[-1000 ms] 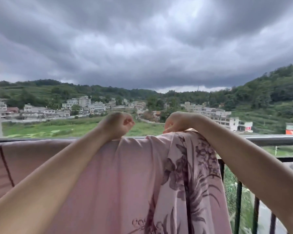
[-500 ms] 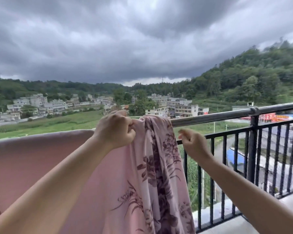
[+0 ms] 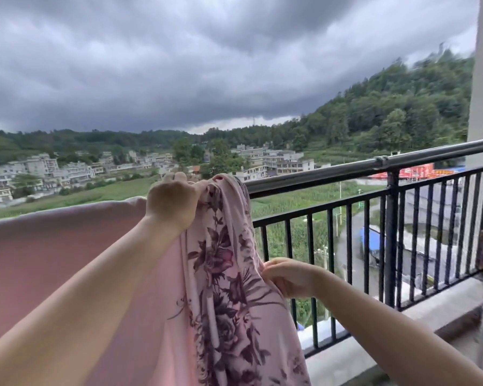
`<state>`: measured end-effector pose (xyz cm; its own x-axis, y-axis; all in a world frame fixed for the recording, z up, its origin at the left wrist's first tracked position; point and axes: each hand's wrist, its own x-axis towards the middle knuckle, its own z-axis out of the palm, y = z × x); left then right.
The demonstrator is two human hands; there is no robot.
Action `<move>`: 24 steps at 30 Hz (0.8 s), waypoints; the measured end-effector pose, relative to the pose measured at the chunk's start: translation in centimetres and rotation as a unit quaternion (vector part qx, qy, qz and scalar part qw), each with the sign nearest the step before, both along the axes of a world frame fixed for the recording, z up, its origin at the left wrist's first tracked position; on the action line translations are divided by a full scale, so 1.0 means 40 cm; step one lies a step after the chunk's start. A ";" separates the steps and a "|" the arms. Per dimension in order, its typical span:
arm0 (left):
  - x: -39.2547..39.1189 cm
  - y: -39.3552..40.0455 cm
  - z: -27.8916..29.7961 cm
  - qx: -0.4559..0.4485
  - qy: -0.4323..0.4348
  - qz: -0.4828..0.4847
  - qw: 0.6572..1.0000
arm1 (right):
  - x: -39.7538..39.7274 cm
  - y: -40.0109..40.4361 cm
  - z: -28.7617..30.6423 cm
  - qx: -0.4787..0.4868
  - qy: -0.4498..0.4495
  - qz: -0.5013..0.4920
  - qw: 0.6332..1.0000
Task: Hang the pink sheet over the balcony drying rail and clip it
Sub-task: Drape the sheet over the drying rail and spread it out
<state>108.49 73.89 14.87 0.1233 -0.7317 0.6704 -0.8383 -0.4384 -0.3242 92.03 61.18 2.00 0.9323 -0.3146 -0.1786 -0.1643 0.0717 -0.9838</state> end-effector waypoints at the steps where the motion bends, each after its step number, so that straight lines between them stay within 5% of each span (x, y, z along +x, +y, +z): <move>1: 0.002 -0.002 0.001 0.002 0.002 0.001 1.000 | -0.007 0.005 0.014 -0.040 0.009 -0.045 0.998; 7: 0.028 -0.022 0.021 -0.048 0.088 -0.028 0.995 | -0.153 -0.059 0.217 -0.234 -0.045 -0.343 0.908; 10: 0.037 -0.066 0.048 -0.119 0.204 -0.041 0.971 | -0.190 -0.144 0.423 -0.380 -0.131 -0.494 0.771; 12: 0.036 -0.095 0.077 -0.197 0.279 -0.047 0.939 | -0.165 -0.168 0.558 -0.520 -0.116 -0.548 0.645; 13: 0.034 -0.112 0.097 -0.242 0.302 -0.050 0.920 | -0.142 -0.174 0.622 -0.560 -0.117 -0.545 0.614; 16: 0.028 -0.166 0.150 -0.279 0.341 -0.061 0.896 | -0.050 -0.225 0.732 -0.605 -0.079 -0.466 0.640; 18: 0.053 -0.218 0.157 -0.143 0.359 -0.022 0.922 | 0.017 -0.289 0.719 -0.601 0.008 -0.391 0.697; 19: 0.074 -0.244 0.152 -0.060 0.352 0.014 0.934 | 0.043 -0.331 0.692 -0.630 0.046 -0.373 0.680; 20: 0.089 -0.260 0.143 0.016 0.338 0.048 0.940 | 0.070 -0.370 0.663 -0.609 0.105 -0.356 0.701; 23: 0.101 -0.285 0.120 0.189 0.298 0.131 0.926 | 0.120 -0.434 0.553 -0.505 0.185 -0.191 0.821; 24: 0.091 -0.290 0.116 0.209 0.287 0.137 0.925 | 0.126 -0.442 0.524 -0.500 0.218 -0.132 0.828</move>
